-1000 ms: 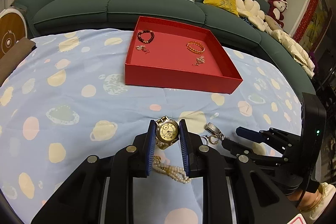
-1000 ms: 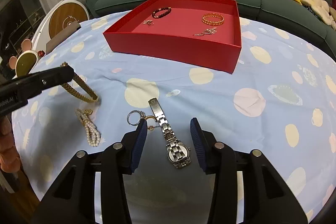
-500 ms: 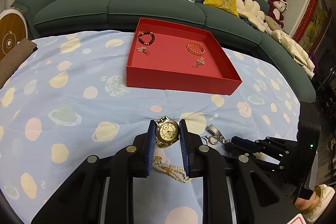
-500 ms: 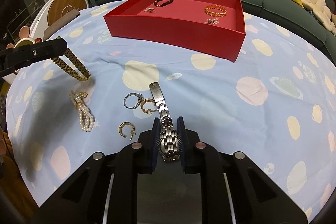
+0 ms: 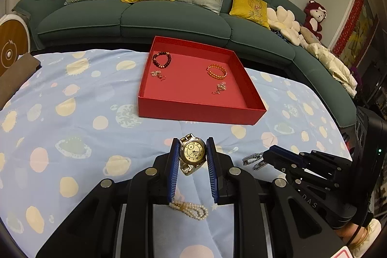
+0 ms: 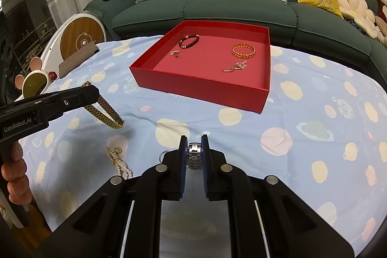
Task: Organize jewelry
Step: 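Lower both watches into the red box and open both tools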
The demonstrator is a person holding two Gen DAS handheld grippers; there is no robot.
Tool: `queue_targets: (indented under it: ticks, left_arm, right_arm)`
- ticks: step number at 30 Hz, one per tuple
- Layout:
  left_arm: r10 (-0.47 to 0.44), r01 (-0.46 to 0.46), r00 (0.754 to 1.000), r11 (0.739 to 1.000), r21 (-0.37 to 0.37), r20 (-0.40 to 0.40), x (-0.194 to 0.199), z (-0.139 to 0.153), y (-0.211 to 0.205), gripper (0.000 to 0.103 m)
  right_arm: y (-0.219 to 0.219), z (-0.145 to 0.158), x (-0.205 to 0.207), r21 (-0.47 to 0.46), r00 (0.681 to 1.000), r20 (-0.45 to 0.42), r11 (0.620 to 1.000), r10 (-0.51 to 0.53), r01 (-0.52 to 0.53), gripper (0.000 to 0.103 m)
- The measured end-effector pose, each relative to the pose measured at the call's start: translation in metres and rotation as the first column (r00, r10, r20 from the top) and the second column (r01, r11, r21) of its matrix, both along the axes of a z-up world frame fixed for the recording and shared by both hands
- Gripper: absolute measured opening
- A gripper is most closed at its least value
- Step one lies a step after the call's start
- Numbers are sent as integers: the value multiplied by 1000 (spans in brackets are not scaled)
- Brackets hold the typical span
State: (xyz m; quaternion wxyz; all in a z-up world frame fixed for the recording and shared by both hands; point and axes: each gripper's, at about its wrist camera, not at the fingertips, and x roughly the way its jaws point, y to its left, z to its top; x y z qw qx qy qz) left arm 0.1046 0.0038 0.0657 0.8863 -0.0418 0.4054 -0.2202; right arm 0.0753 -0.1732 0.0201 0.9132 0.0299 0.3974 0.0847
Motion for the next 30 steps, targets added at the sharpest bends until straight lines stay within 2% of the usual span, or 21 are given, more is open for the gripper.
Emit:
queue_targets:
  ticks: [9,13,18,22,27,30]
  left_arm:
    - [5,-5,998,1000,4,60,15,26,-5,19]
    - [-1,1,996,1000,-4,89,41,44,-7,19]
    - [14,-18,993,999,39,117,86,52,-20,19]
    - [22,-28,995,998,61,95,119,38,-30,19]
    - [50,-52,998,995,86,23,151,1,-34,19]
    - [70,-71,997,992,107,12,159,-16,-34,19]
  right_arm:
    - [-10,43,11,25,995,94,999,-31,29,11]
    - [-16,70,30,34,989,140,999,-43,39,11]
    - [-28,87,69,72,984,163,995,-73,62,11]
    - [-33,80,101,88,986,143,993,-87,75,11]
    - [-37,49,130,84,992,78,992,-100,93,11]
    - [-41,27,139,77,994,39,992,-106,103,11]
